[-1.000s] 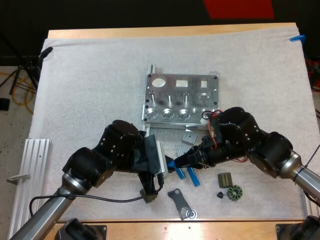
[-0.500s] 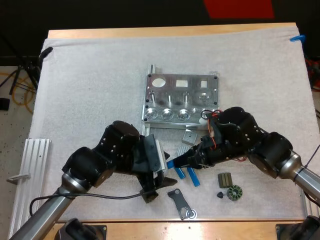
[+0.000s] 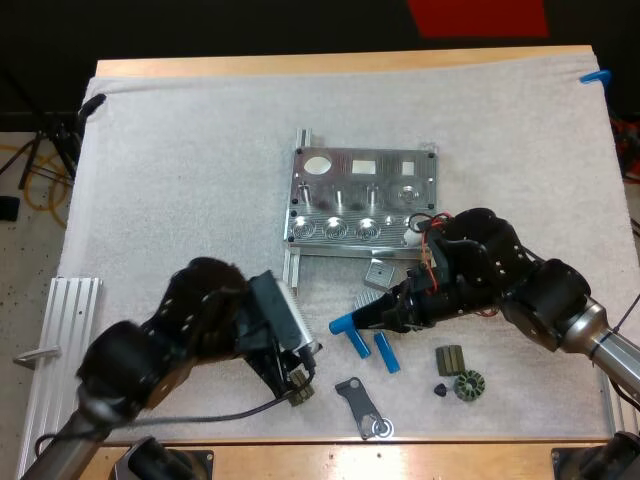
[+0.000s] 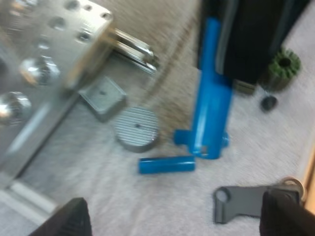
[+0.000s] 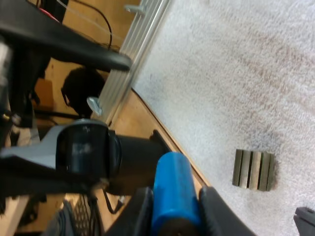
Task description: Load cells from right to left
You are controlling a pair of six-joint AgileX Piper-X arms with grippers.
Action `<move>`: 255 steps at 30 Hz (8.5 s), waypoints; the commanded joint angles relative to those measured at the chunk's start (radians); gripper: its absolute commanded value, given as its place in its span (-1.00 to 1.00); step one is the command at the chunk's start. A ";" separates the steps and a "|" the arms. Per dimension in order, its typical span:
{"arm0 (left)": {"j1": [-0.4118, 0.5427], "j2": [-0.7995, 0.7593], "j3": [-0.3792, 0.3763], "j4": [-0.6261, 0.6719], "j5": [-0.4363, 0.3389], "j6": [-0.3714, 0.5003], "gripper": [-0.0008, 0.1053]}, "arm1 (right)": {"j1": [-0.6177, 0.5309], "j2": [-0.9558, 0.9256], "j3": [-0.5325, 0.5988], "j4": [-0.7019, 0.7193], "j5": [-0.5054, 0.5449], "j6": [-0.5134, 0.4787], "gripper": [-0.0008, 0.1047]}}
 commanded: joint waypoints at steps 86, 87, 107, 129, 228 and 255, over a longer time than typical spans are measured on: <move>-0.004 -0.244 -0.009 0.026 -0.393 -0.461 0.30 | -0.176 0.663 -0.712 0.605 0.892 -0.665 -0.86; -0.004 -0.244 -0.009 0.026 -0.393 -0.461 0.30 | -0.176 0.663 -0.712 0.605 0.899 -0.665 -0.86; -0.004 -0.244 -0.009 0.026 -0.393 -0.461 0.30 | -0.176 0.694 -0.708 0.621 0.860 -0.657 -0.86; -0.004 -0.244 -0.009 0.026 -0.393 -0.461 0.30 | -0.179 0.704 -0.708 0.628 0.846 -0.628 -0.86; -0.004 -0.244 -0.009 0.026 -0.393 -0.456 0.30 | -0.221 0.619 -0.664 0.556 0.931 -0.612 -0.05; -0.004 -0.244 -0.009 -0.028 -0.372 -0.295 0.30 | -0.221 0.234 -0.664 0.773 0.784 -0.551 -0.05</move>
